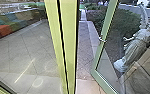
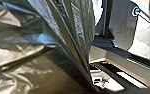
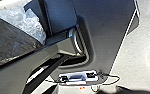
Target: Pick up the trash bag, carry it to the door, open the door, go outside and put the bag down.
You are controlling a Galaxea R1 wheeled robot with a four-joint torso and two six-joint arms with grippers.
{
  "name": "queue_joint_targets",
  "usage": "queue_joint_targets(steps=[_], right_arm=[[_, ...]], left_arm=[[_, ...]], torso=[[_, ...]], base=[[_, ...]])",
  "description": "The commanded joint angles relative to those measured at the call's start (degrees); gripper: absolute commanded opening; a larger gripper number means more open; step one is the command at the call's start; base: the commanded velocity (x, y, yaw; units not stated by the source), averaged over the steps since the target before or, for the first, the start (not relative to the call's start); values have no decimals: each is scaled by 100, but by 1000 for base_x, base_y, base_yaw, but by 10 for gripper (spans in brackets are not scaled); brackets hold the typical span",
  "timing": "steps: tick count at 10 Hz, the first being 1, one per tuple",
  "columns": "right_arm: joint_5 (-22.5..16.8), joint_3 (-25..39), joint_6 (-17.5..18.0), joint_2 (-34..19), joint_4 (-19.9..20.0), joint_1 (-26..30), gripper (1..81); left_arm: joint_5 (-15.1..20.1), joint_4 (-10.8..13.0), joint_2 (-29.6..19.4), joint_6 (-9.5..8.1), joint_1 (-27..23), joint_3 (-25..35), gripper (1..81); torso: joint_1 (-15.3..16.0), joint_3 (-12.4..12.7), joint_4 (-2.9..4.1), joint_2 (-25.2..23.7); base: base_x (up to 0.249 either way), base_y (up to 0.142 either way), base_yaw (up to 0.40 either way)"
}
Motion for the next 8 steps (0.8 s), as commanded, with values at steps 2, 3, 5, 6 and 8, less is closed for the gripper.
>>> queue_joint_targets(steps=[2,3,5,6,8], right_arm=[[-146,-745,-386,583,626,-265,811],[-146,-851,-386,663,626,-274,811],[-146,-904,-404,759,617,-265,811],[-137,-877,-404,786,591,-265,811],[-42,-904,-404,882,565,-291,811]], left_arm=[[510,69,-7,25,-184,-54,10],[509,123,1,25,-184,-63,10],[509,158,45,25,-184,-168,10],[509,184,106,25,-184,-265,10],[509,210,229,25,-184,-509,10]], torso=[[2,605,-7,0],[2,722,-22,0],[-2,1069,-26,-2],[-2,735,-26,-5],[-13,949,-26,-11]], base=[[0,0,0],[0,0,0],[0,0,0],[0,0,0],[0,0,0]])
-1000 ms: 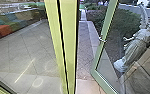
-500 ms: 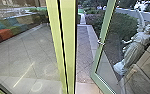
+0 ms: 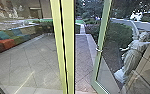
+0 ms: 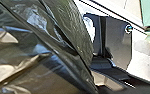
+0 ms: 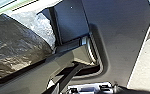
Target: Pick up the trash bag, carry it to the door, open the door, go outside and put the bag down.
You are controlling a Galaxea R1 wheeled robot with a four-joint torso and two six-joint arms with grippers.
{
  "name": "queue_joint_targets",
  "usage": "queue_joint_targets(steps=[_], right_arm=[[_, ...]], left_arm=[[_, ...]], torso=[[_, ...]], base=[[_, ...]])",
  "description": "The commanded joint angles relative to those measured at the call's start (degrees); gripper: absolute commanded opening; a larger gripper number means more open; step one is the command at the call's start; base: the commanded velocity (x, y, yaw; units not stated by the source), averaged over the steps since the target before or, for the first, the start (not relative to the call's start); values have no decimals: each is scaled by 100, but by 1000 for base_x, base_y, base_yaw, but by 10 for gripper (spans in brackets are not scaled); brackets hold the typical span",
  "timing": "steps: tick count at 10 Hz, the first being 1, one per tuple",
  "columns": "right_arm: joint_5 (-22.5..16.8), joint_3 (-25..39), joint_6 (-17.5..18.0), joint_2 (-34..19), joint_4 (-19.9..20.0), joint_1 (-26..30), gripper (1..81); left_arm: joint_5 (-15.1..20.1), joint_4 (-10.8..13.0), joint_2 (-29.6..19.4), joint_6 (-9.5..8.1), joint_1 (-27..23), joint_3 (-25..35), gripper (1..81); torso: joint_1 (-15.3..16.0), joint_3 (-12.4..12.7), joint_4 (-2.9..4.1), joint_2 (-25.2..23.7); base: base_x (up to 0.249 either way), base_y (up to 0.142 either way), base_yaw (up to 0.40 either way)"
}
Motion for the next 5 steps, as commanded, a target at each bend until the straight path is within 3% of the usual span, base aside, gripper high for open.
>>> queue_joint_targets(steps=[1,5], right_arm=[[-258,16,-14,80,126,214,811],[-258,-256,-14,273,101,249,811]], left_arm=[[459,68,73,25,-286,-228,10],[433,130,144,25,-296,-379,10]], torso=[[0,-2,0,0],[-2,-20,0,-2]], base=[[0,0,0],[0,0,0]])
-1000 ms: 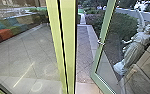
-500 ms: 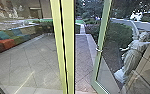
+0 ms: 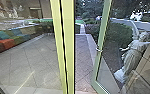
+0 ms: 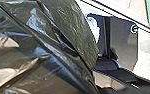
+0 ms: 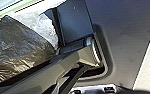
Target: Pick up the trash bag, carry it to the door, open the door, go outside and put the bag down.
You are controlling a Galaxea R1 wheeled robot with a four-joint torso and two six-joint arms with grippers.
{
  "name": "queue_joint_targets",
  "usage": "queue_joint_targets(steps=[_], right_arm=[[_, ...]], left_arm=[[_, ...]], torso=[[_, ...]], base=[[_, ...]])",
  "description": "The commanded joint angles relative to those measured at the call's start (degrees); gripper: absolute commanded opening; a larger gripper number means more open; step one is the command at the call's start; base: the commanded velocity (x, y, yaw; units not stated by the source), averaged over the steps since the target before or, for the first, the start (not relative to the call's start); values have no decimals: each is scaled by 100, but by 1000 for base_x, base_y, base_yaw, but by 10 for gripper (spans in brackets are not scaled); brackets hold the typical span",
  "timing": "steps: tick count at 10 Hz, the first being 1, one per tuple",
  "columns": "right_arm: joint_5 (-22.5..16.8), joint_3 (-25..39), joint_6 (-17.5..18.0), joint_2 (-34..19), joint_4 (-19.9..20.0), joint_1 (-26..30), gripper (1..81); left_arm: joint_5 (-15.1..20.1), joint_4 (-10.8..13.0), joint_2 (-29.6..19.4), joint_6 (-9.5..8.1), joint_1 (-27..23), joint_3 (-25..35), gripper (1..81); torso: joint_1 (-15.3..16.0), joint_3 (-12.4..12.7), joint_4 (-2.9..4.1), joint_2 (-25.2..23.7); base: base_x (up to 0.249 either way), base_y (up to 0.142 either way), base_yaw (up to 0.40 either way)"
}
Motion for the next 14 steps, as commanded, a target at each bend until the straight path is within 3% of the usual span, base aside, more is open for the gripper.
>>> queue_joint_targets(steps=[1,14], right_arm=[[-366,-116,-20,120,98,247,811],[-366,-213,-11,200,98,265,811]], left_arm=[[383,37,-13,25,-265,-1,10],[391,20,22,16,-265,-1,10]], torso=[[0,0,0,0],[0,0,0,0]], base=[[0,0,0],[0,0,0]])
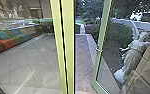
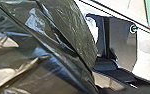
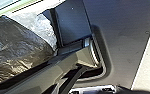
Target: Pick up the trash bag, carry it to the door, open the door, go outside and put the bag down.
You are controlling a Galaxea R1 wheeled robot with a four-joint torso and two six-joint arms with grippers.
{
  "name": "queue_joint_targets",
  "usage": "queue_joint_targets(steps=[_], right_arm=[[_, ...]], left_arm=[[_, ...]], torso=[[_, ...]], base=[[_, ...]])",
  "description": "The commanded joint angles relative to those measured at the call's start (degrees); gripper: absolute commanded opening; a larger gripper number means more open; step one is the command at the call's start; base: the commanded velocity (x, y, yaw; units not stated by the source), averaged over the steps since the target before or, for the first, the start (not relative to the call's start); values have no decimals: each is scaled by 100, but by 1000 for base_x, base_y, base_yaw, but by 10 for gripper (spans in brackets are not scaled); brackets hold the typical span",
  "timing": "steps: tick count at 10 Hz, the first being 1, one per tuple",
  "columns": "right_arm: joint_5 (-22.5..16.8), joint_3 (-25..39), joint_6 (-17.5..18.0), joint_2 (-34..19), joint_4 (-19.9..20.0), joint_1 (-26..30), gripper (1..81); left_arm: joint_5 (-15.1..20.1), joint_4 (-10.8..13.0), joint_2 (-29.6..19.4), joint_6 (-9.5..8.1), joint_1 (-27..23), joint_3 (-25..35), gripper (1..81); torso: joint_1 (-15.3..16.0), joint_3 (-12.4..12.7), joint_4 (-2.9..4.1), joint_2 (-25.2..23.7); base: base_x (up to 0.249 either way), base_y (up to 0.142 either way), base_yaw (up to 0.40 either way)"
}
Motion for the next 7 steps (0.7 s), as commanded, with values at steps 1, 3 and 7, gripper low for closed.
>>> queue_joint_targets(steps=[1,3,7], right_arm=[[-357,12,-11,35,98,248,811],[-357,-23,-11,44,98,230,811],[-357,-50,-11,71,98,221,811]], left_arm=[[430,13,-28,27,-276,28,10],[430,-4,-36,27,-267,36,10],[430,5,-45,27,-267,45,10]], torso=[[0,0,0,0],[0,0,0,0],[0,0,0,0]], base=[[0,0,0],[0,0,0],[0,0,0]])
